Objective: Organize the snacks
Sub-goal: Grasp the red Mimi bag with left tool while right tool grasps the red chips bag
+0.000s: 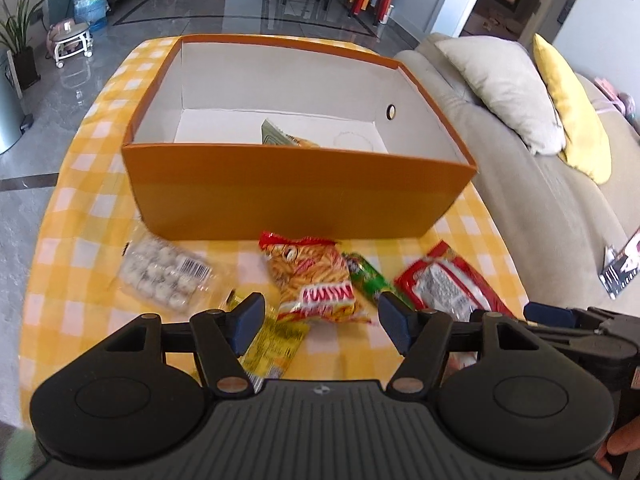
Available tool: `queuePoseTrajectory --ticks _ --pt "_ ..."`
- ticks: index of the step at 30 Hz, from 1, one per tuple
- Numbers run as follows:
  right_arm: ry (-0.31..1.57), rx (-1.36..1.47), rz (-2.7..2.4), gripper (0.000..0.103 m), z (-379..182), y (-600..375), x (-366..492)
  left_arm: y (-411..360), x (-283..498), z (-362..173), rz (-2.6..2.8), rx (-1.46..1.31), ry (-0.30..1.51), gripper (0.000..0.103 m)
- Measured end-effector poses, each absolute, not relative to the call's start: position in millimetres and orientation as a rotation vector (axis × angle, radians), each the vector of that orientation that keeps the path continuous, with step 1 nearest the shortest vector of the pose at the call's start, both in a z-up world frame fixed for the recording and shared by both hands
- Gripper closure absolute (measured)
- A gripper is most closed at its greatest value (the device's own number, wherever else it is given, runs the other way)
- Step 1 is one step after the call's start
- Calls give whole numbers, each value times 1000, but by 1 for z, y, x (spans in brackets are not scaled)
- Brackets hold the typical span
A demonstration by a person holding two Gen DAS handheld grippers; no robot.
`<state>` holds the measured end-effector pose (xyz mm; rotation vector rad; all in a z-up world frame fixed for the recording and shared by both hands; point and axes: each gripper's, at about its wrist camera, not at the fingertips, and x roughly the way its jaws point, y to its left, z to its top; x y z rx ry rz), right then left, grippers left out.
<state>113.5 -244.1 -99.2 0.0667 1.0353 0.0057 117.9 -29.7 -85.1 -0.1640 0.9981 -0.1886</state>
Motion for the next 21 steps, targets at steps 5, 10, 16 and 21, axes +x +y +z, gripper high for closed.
queuePoseTrajectory --ticks 5,10,16,21 --pt "1029 2 42 11 -107 -239 127 -35 137 -100 -154 -156 1042 24" --pt "1055 -77 69 8 -122 -234 137 -36 150 -116 -135 -168 1084 24" --pt "1102 -45 70 10 -138 -241 149 -41 163 -131 -130 -171 1120 24" --pt "1122 -17 60 13 -148 -246 155 -43 170 -141 -137 -184 1148 21"
